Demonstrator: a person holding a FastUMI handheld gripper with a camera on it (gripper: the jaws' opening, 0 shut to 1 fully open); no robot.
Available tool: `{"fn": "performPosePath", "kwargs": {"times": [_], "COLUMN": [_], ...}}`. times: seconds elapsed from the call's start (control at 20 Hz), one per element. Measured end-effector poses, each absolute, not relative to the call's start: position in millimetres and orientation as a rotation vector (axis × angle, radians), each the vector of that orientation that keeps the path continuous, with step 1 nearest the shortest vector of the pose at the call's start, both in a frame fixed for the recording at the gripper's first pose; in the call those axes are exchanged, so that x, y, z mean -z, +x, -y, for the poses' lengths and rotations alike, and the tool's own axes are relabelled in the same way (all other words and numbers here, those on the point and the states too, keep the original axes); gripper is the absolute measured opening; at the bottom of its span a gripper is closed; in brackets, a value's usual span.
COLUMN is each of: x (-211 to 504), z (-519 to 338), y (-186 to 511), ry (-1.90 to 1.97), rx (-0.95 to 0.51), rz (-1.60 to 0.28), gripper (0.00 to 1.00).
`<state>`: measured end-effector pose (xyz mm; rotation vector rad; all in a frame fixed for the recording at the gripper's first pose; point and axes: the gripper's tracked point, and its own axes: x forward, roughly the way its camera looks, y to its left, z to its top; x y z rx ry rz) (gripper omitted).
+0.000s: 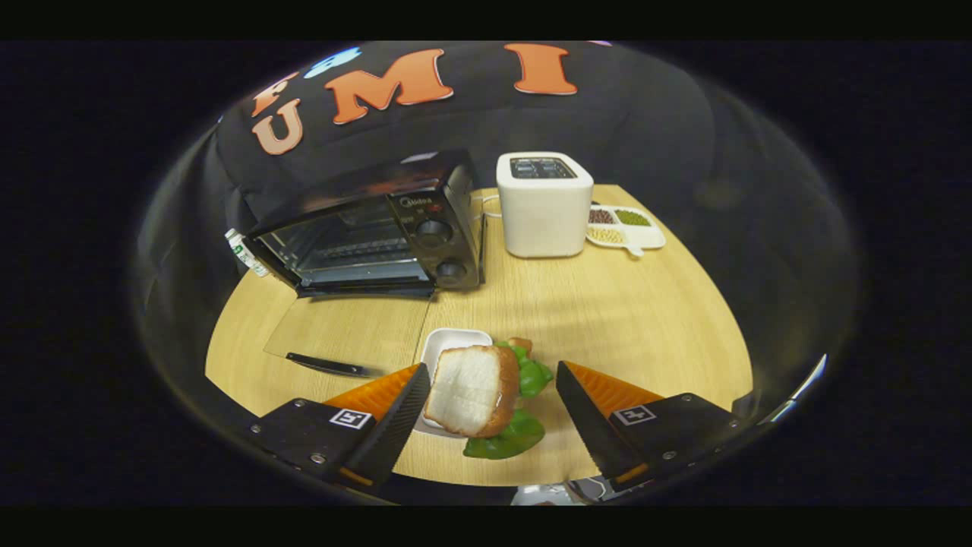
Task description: Open the toaster oven, put the food inside, and close the toaster oven door.
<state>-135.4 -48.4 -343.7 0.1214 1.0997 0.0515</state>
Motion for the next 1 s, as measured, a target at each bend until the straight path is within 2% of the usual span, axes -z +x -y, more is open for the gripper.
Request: {"fn": "performPosePath", "kwargs": {"times": [0.2, 0.35, 0.4, 0.45, 0.6, 1.0], "x": [369, 369, 365, 361, 351, 292], "z": [42, 40, 36, 31, 24, -18], "y": [-144, -145, -144, -141, -132, -99], "ry": [0.176, 0.197, 0.208, 0.221, 0.241, 0.365], "rx": [-0.027, -0.012, -0.022, -0.027, -0.038, -0.141], "rz": [-1.171, -1.184, -1.183, -1.179, -1.164, -1.048], "gripper": [0.98, 0.62, 0.58, 0.48, 0.35, 0.33]}}
